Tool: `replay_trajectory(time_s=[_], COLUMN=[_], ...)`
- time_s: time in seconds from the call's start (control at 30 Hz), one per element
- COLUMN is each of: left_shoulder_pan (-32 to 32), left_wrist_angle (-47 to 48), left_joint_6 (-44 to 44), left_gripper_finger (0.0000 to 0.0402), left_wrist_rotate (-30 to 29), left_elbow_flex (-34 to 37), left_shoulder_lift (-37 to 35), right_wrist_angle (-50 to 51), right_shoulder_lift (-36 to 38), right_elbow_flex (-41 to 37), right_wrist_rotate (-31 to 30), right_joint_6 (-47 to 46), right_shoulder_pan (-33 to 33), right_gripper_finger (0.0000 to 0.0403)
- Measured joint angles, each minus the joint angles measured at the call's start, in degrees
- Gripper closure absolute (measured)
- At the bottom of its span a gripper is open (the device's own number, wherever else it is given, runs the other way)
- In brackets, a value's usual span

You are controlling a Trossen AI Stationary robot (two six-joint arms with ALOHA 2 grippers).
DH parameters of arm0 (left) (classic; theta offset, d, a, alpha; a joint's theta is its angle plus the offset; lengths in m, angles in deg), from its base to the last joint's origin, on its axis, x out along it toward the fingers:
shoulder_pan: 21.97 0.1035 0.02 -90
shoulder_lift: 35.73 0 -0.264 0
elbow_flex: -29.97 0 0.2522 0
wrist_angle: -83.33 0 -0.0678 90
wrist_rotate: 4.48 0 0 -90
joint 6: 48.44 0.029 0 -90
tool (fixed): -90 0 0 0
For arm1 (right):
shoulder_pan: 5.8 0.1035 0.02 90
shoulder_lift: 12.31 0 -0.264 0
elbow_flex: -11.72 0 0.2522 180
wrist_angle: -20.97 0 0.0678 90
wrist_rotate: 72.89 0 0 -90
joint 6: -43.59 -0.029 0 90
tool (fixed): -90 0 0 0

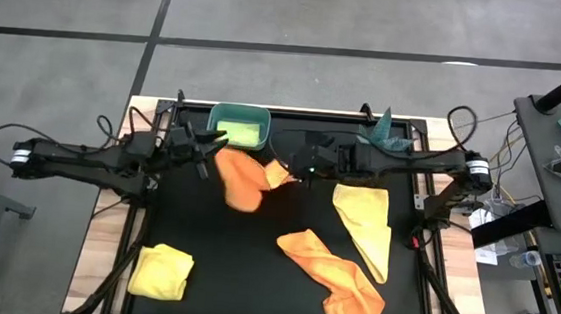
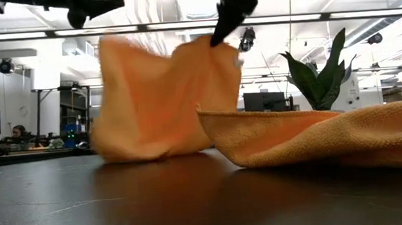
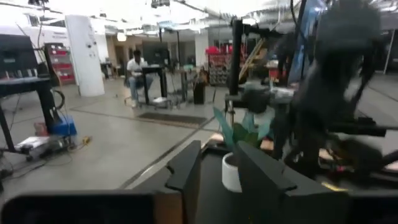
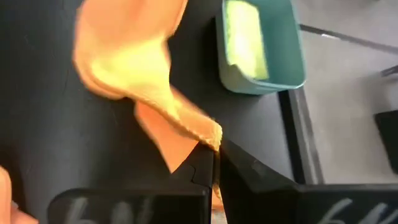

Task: Fold microfiber towels
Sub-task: Fold the top orange microfiber cloth

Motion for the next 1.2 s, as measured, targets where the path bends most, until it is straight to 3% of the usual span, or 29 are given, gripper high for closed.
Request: replay_trajectory(time_s=[0.2,0.4,0.67,0.77,0.87,1.0,1.2], left_shoulder_pan=[-0.04,-0.04,0.01,0.02,0.0,0.0,0.02], left_wrist_angle=[7.16,6.99,-2.49,-5.35,-6.51,-12.53,-17.14], left_joint_6=[-0.14,-1.6,-1.65,-0.84,-0.76,-1.69,-1.4], left_gripper_finger=[0.03,0.0308,0.0213,0.0187,0.0181,0.0181,0.0181], left_wrist_rotate=[1.45,13.36,16.88,17.05,17.89,18.16,18.23], left_elbow_flex=[1.13,2.98,3.06,3.04,2.84,2.25,-0.94], left_shoulder_lift=[-2.39,3.04,19.89,26.09,31.81,39.47,49.4], right_wrist_angle=[7.36,9.87,15.39,21.87,26.96,26.57,22.81], right_shoulder_lift=[-0.02,-0.02,-0.11,-0.11,-0.09,-0.09,-0.09], right_elbow_flex=[8.63,11.63,9.49,9.17,7.84,2.79,-7.66], right_wrist_rotate=[0.0,0.61,8.75,10.35,16.46,25.41,28.63], right_joint_6=[0.88,-0.07,10.48,6.24,-0.88,-9.08,-15.31], right_shoulder_pan=[-0.03,-0.03,2.78,3.9,4.84,6.73,10.37], right_gripper_finger=[0.0395,0.0395,0.0395,0.0395,0.0394,0.0394,0.0394])
